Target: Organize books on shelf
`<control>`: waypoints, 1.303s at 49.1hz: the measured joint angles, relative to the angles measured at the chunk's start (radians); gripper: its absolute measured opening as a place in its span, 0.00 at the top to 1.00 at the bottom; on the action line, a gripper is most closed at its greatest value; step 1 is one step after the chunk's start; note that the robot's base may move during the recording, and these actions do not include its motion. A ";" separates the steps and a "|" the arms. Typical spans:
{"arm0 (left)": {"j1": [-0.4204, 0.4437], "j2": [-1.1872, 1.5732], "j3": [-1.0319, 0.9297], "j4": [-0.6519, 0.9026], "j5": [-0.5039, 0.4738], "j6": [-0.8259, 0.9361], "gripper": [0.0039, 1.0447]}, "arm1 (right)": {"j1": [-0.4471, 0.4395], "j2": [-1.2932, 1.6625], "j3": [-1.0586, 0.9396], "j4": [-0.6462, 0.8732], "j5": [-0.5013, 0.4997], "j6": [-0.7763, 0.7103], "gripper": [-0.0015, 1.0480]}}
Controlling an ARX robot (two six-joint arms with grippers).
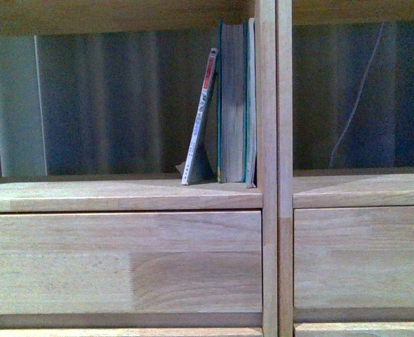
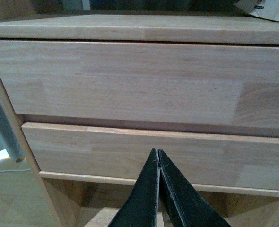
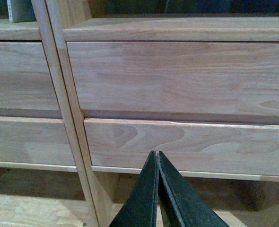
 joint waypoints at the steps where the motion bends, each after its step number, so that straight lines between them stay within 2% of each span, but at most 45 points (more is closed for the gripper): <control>1: 0.009 -0.010 -0.009 -0.001 0.014 0.000 0.98 | 0.000 -0.005 -0.007 0.002 0.000 0.000 0.97; 4: 0.052 -0.035 -0.027 -0.006 0.075 0.000 0.98 | 0.000 -0.014 -0.021 0.006 0.000 0.000 0.97; 10: 0.089 -0.080 -0.056 -0.021 0.085 0.000 0.98 | 0.000 -0.032 -0.045 0.013 0.001 0.000 0.97; 38: 0.091 -0.335 -0.175 -0.148 0.092 0.001 0.98 | 0.000 -0.118 -0.145 0.035 0.000 0.000 0.97; 60: 0.092 -0.499 -0.175 -0.309 0.092 0.000 0.98 | 0.000 -0.134 -0.154 0.036 0.000 0.000 0.97; 64: 0.092 -0.594 -0.175 -0.437 0.092 0.000 0.98 | 0.000 -0.134 -0.154 0.036 0.000 0.000 0.97</control>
